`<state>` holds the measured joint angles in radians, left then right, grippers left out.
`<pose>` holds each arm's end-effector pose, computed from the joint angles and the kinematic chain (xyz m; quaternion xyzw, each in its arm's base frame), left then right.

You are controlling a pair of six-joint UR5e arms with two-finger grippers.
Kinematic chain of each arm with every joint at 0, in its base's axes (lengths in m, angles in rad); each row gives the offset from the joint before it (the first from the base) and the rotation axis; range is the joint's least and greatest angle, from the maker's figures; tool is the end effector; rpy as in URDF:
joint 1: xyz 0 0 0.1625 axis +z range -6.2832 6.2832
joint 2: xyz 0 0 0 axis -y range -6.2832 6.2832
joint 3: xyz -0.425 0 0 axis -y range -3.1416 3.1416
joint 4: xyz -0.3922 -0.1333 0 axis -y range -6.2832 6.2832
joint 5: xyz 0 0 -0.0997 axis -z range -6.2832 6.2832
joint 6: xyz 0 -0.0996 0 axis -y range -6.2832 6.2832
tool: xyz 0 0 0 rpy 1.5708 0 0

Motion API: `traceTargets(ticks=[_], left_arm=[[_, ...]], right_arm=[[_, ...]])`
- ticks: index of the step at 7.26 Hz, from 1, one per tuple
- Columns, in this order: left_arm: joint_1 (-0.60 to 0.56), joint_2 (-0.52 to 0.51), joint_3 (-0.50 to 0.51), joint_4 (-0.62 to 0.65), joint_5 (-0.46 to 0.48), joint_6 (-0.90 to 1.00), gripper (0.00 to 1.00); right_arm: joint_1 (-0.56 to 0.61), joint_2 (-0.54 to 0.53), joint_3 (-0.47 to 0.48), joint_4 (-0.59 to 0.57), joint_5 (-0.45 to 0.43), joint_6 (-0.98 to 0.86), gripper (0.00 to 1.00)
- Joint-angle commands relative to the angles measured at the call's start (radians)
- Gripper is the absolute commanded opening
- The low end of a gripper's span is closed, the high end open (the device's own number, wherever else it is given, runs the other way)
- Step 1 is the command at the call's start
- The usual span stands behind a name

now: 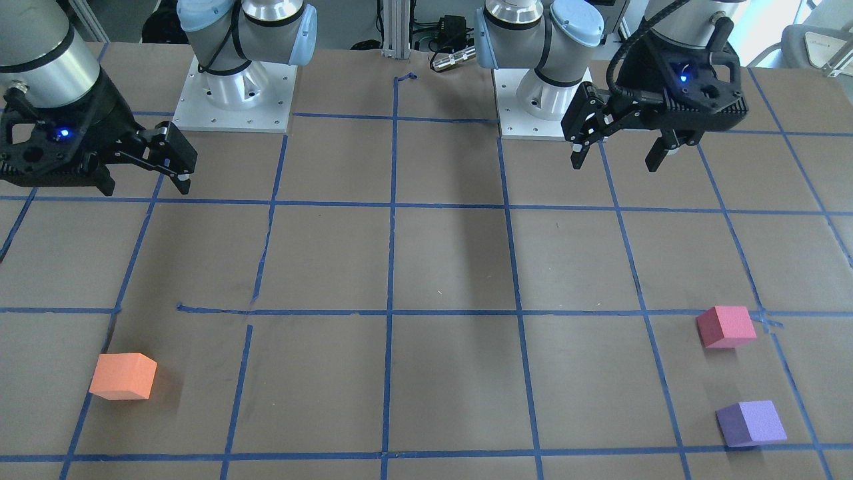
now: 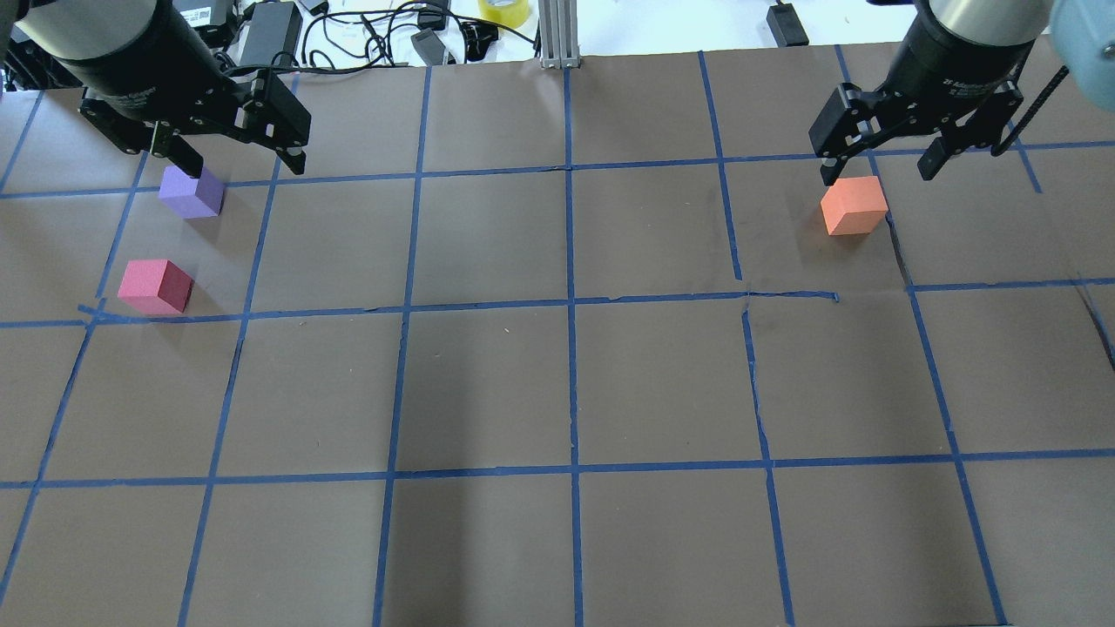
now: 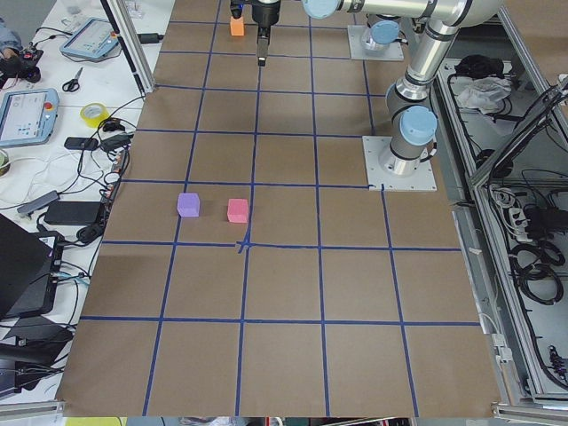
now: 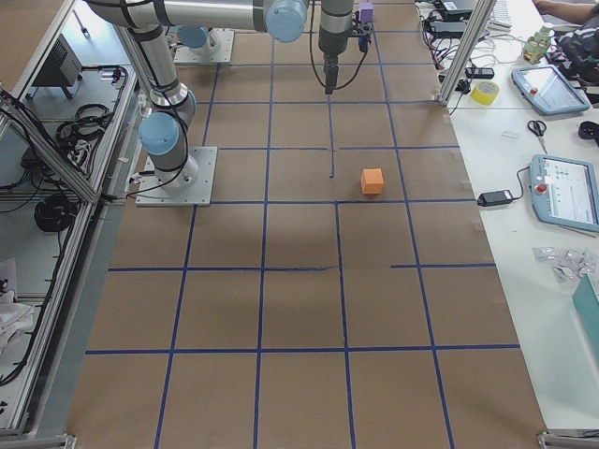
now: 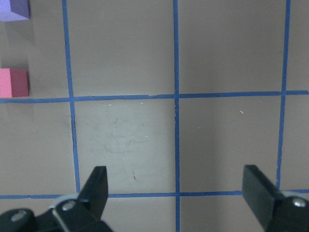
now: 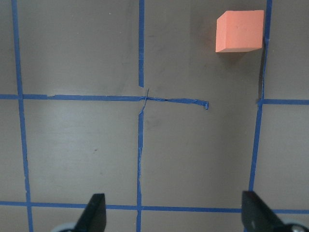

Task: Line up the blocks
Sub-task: 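Move the right gripper down over the orange cube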

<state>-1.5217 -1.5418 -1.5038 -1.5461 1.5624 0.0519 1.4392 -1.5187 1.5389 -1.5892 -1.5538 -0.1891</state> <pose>-0.1100 -0.4950 0.5380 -0.0017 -0.9982 0.0604 0.0011 0.0664 -0.5270 0.4792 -0.0287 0.9996 -0.0005 0.0085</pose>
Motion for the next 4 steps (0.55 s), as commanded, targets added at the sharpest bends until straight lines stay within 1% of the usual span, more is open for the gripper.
traceTargets(ticks=[1, 2, 3, 4], left_arm=[[0.0, 0.012, 0.01, 0.012, -0.002, -0.004, 1.0], [-0.001, 0.02, 0.008, 0.011, 0.01, -0.004, 1.0], [0.0, 0.022, 0.008, 0.011, 0.016, -0.004, 1.0], [0.0, 0.019, 0.005, 0.012, 0.01, -0.003, 1.0]], right_arm=[[-0.077, 0.07, 0.0, -0.101, -0.002, -0.166, 1.0], [-0.088, 0.104, 0.001, -0.132, 0.0, -0.176, 1.0], [-0.091, 0.153, 0.001, -0.208, -0.005, -0.193, 1.0], [-0.091, 0.199, 0.001, -0.257, -0.002, -0.26, 1.0]])
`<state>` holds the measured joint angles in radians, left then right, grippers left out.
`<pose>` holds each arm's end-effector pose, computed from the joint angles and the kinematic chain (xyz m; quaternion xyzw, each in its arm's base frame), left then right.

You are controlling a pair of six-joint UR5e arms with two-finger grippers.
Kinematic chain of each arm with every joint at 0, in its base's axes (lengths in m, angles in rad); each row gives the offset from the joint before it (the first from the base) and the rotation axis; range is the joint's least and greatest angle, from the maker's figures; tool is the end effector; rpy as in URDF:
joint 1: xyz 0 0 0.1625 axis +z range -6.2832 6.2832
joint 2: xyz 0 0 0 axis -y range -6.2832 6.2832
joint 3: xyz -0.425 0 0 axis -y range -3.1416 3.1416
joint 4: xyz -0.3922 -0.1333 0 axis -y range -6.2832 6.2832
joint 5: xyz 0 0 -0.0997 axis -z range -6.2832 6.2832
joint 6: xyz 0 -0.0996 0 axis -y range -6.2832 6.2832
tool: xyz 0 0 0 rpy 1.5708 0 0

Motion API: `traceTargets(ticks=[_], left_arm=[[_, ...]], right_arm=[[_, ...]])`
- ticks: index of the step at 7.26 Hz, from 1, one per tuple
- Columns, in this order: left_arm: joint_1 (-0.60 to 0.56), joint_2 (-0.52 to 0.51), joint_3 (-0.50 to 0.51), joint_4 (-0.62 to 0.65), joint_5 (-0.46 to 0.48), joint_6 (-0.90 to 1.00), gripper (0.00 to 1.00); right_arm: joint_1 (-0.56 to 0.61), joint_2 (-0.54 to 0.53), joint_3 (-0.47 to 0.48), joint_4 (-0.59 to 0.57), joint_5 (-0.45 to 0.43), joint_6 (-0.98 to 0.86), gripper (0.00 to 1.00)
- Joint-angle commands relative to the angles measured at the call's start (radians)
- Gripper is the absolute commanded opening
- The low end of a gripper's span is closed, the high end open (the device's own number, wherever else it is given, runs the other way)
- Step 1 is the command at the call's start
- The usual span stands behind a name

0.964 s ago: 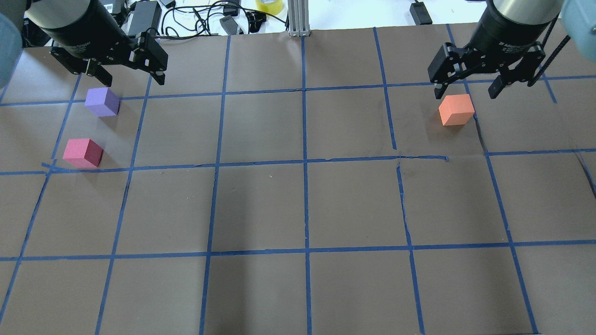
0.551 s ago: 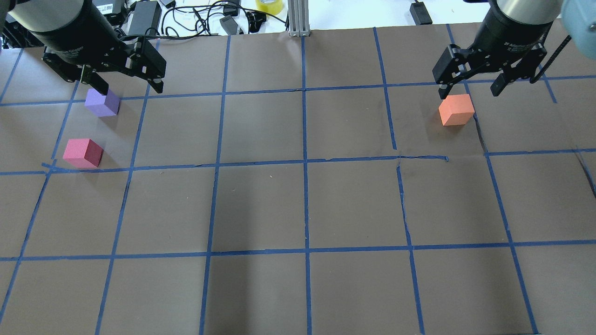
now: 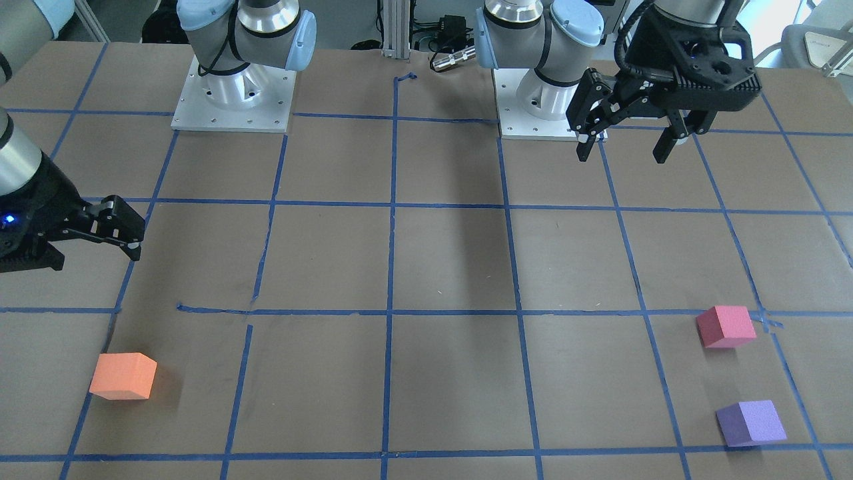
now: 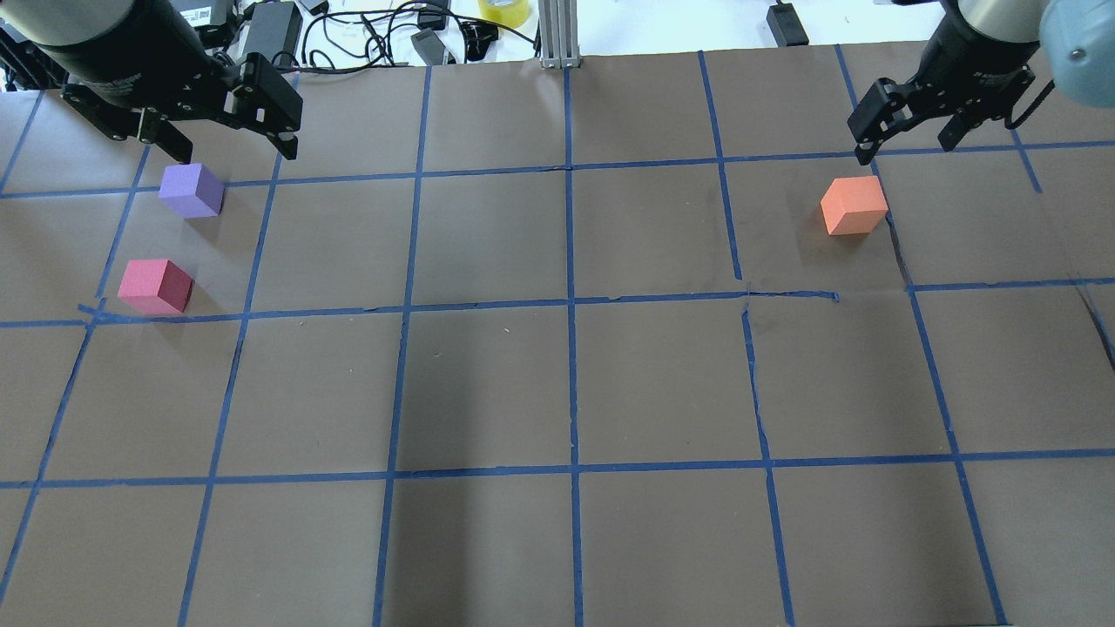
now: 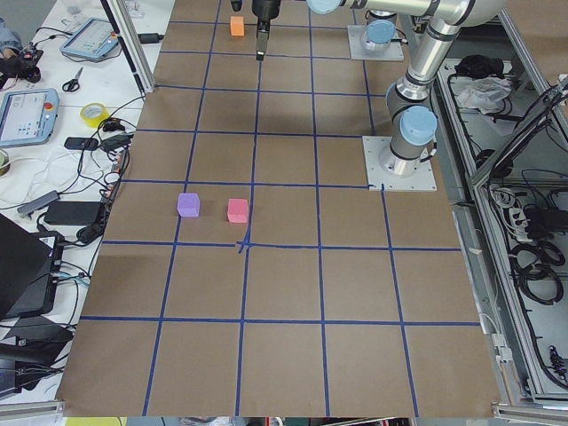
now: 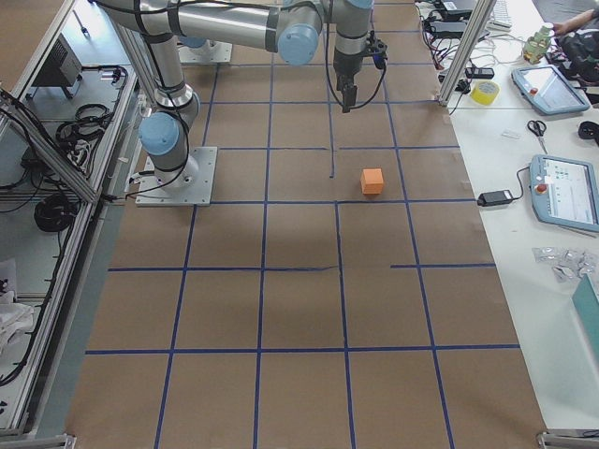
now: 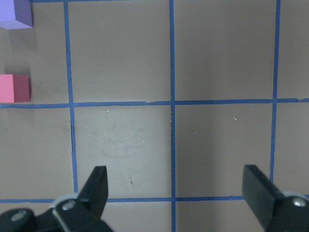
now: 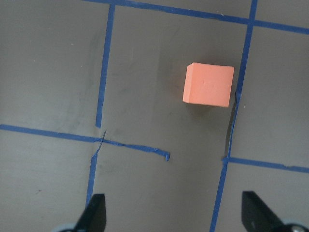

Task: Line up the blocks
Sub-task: 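Move the right gripper down over the orange cube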

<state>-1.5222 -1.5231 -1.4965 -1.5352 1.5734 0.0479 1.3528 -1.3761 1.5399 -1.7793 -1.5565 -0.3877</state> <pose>-0.1094 -0.4890 0.5520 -0.0004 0.9969 -0.0786 0.0051 0.0076 -0.5888 0.4205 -0.0849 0.9961 -0.0235 0.0002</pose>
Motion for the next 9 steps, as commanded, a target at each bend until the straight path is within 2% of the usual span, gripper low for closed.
traceTargets(ticks=[1, 4, 8, 9], left_arm=[[0.001, 0.003, -0.01, -0.003, 0.003, 0.004, 1.0], [0.001, 0.003, -0.008, -0.002, -0.012, 0.004, 1.0], [0.01, -0.009, -0.013, 0.004, -0.01, 0.018, 1.0], [0.01, 0.001, -0.016, 0.004, -0.007, 0.018, 1.0]], right_arm=[[-0.007, 0.102, 0.0, -0.154, -0.004, -0.107, 1.0], [-0.05, 0.267, 0.0, -0.306, 0.001, -0.111, 1.0], [-0.052, 0.344, -0.007, -0.316, 0.007, 0.015, 1.0], [-0.052, 0.353, -0.006, -0.381, 0.001, 0.006, 1.0]])
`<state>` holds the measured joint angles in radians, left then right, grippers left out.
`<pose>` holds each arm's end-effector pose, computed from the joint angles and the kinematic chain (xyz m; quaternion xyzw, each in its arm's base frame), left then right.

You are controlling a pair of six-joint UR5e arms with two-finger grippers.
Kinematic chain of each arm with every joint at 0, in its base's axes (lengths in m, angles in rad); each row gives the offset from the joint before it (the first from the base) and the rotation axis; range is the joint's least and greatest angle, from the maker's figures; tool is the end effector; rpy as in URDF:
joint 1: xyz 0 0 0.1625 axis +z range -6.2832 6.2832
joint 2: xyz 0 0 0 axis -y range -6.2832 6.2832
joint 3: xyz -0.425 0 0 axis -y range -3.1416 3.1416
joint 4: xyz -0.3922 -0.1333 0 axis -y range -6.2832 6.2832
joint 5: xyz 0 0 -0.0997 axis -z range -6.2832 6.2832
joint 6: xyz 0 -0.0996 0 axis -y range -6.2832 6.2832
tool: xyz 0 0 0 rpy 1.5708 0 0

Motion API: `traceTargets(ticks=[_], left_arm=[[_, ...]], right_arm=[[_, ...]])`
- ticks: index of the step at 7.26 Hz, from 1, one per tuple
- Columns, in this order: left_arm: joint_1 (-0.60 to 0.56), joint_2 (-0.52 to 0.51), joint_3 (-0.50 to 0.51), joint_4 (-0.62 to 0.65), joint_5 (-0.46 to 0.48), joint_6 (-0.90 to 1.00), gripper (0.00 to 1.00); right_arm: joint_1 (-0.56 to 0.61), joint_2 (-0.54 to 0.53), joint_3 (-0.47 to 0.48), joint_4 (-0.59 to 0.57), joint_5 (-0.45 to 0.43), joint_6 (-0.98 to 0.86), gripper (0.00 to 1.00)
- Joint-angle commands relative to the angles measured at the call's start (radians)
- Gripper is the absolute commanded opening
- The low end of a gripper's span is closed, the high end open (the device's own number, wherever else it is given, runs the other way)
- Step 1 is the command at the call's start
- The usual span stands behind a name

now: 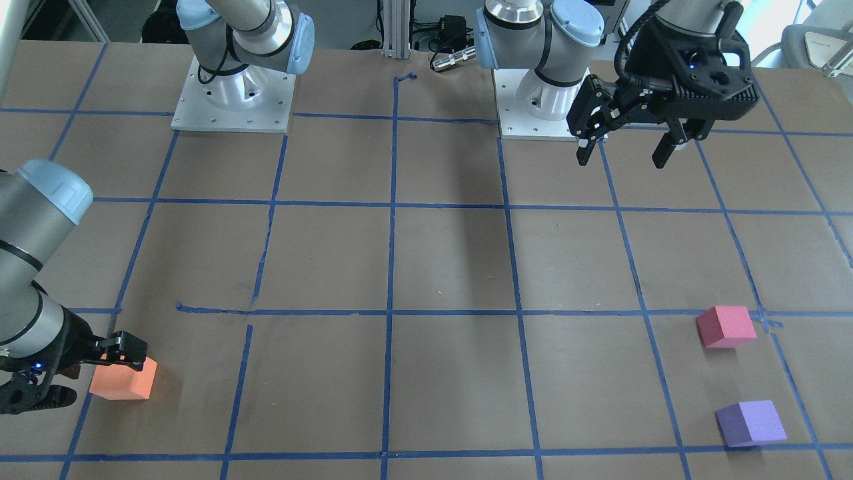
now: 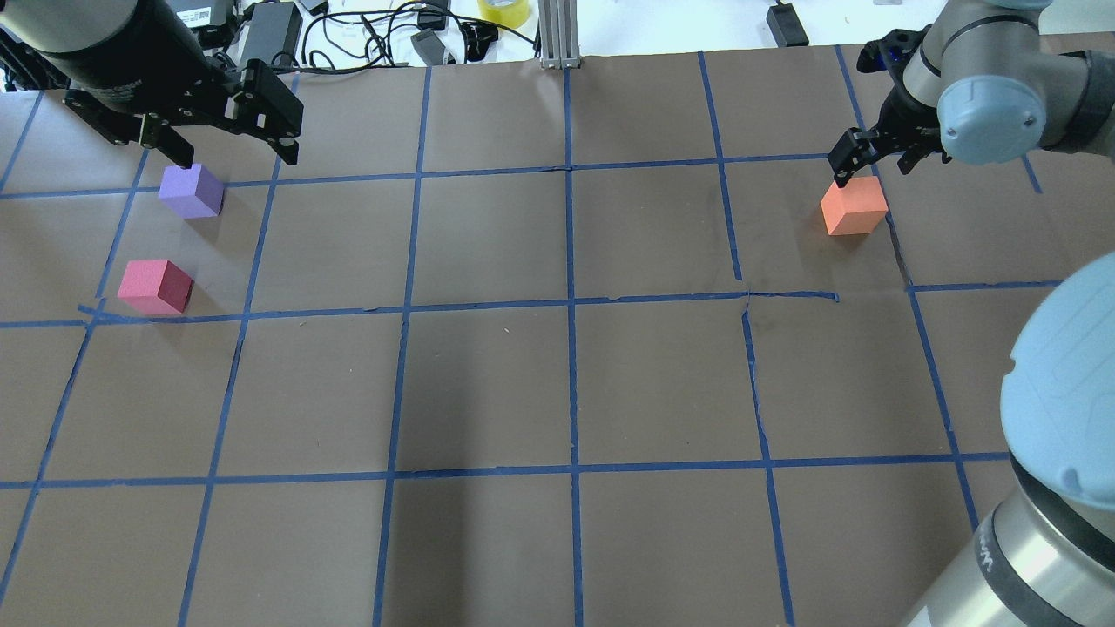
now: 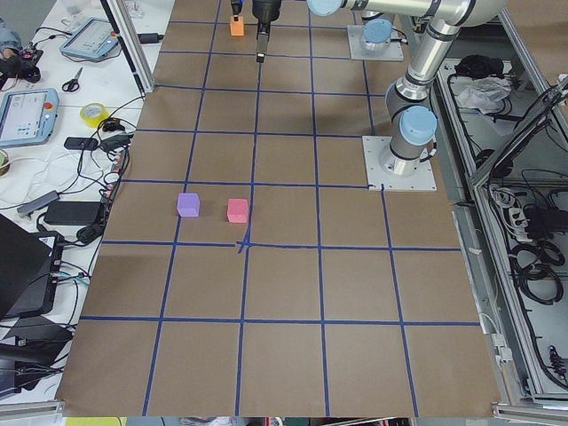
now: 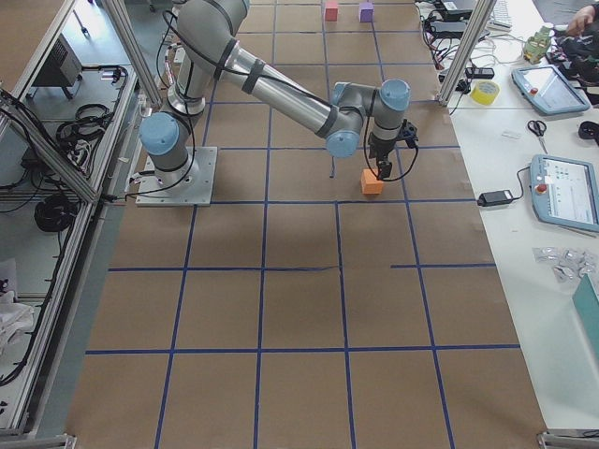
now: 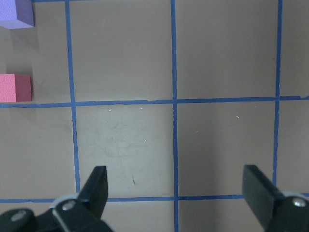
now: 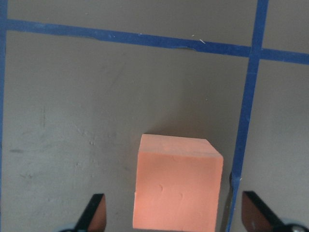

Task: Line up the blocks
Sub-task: 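Close the right gripper on the orange cube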

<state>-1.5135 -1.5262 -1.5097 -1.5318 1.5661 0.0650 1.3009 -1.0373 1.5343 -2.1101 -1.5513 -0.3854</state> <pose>-0.1058 -0.4909 0.5443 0.0040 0.9974 -0.0723 0.0021 -0.0469 -0.6767 0.2462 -0.0579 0.9981 -0.0232 0.0024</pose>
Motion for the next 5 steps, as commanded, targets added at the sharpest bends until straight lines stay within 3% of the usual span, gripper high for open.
traceTargets(ticks=[1, 5], left_arm=[[0.001, -0.002, -0.001, 0.001, 0.0, 0.001, 1.0], [0.003, -0.002, -0.004, 0.001, 0.0, 0.001, 1.0]], right_arm=[[0.0, 0.038, 0.0, -0.083, -0.004, 0.008, 1.0], [0.0, 0.069, 0.003, -0.085, -0.007, 0.017, 1.0]])
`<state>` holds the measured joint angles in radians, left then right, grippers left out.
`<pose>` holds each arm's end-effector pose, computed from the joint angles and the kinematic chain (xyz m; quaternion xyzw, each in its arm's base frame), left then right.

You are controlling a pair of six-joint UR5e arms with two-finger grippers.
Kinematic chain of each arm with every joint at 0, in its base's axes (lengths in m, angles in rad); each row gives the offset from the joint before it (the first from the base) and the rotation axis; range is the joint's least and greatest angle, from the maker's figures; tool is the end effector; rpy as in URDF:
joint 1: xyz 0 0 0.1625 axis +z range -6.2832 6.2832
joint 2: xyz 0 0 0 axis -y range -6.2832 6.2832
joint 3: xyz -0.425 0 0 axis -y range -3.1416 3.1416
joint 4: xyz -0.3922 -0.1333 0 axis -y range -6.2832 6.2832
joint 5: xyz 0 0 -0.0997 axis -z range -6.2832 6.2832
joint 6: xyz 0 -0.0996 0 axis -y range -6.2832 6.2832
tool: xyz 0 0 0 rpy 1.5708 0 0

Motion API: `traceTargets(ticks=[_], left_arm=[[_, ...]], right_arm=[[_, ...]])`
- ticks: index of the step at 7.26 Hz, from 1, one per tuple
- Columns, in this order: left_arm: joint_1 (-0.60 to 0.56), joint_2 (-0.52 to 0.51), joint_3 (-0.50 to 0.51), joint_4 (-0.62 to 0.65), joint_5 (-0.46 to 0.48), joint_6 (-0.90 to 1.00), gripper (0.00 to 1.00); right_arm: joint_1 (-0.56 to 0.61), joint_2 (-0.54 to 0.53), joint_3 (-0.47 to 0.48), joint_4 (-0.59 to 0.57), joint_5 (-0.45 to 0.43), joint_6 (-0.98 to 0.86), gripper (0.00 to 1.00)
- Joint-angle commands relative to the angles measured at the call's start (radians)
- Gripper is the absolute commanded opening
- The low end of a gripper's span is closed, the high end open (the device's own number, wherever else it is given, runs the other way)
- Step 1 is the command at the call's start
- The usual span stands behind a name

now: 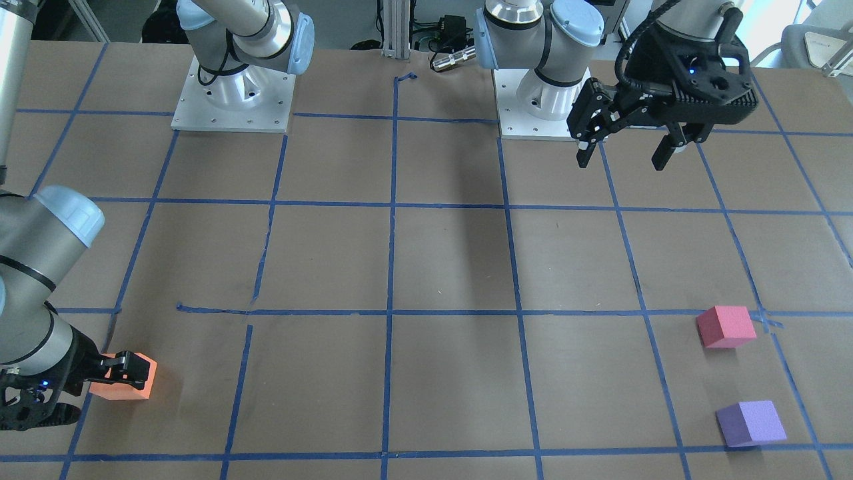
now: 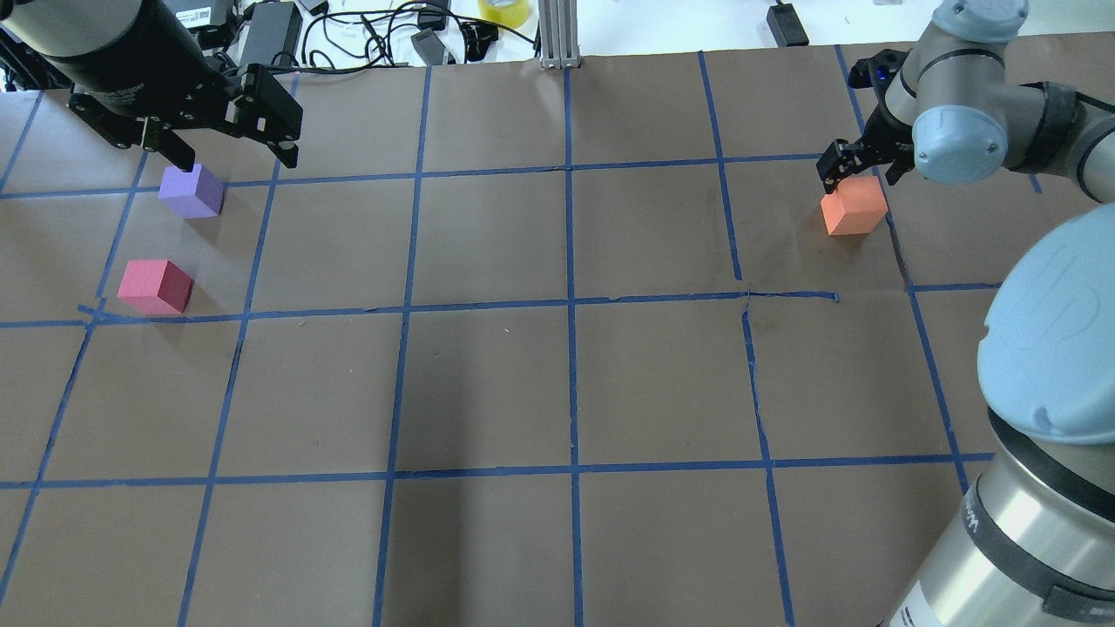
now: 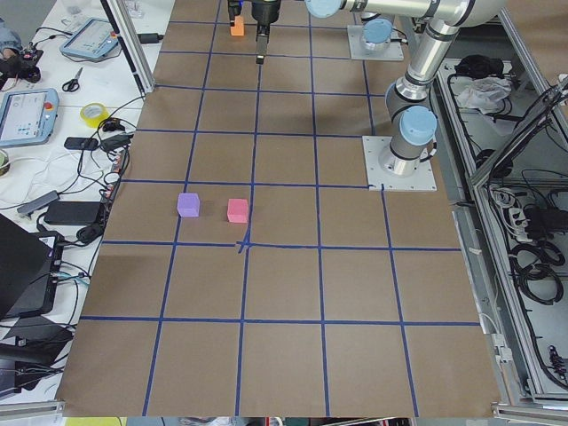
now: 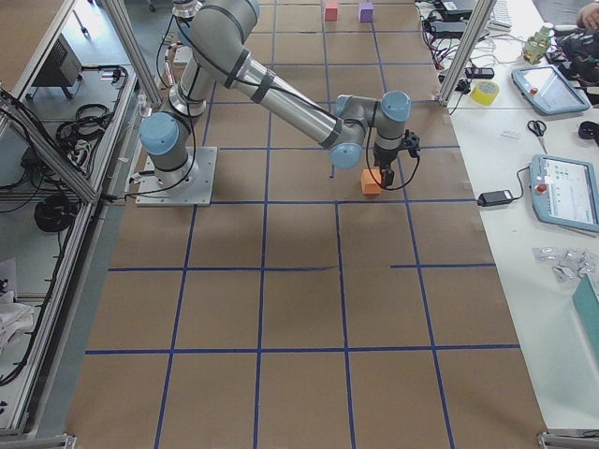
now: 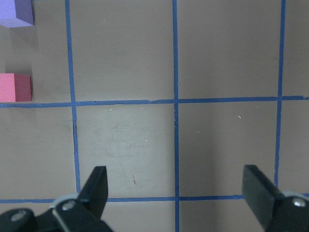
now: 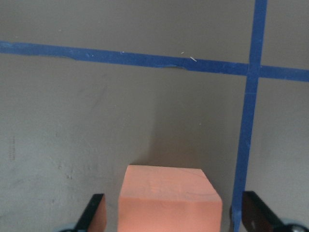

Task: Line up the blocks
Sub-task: 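Close the right gripper on the orange cube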

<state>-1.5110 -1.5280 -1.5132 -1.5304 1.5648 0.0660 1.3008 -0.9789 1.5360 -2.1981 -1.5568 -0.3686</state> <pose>-0.1047 -0.4919 0.5418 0.0033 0.9975 -0.0704 0.0014 -0.0506 -0.6879 0.2155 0.0495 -0.9981 0.0355 0.0044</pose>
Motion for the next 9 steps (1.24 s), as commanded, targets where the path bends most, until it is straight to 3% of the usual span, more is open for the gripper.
traceTargets(ticks=[1, 2, 5, 6, 9], left_arm=[[0.0, -0.004, -0.001, 0.001, 0.001, 0.0, 1.0], [0.002, -0.006, 0.002, 0.003, -0.003, 0.0, 1.0], [0.0, -0.003, -0.002, 0.004, -0.003, 0.0, 1.0], [0.0, -0.003, 0.001, 0.004, -0.003, 0.0, 1.0], [0.002, -0.007, -0.001, 0.015, -0.006, -0.009, 1.0]], right_arm=[[0.0, 0.014, 0.003, 0.008, -0.003, 0.0, 1.0], [0.0, 0.022, 0.003, 0.008, -0.002, 0.0, 1.0], [0.0, 0.02, 0.0, 0.046, 0.004, 0.013, 0.23], [0.0, 0.014, -0.003, 0.049, 0.017, 0.013, 0.08], [0.047, -0.047, -0.019, 0.078, 0.061, 0.153, 0.07]])
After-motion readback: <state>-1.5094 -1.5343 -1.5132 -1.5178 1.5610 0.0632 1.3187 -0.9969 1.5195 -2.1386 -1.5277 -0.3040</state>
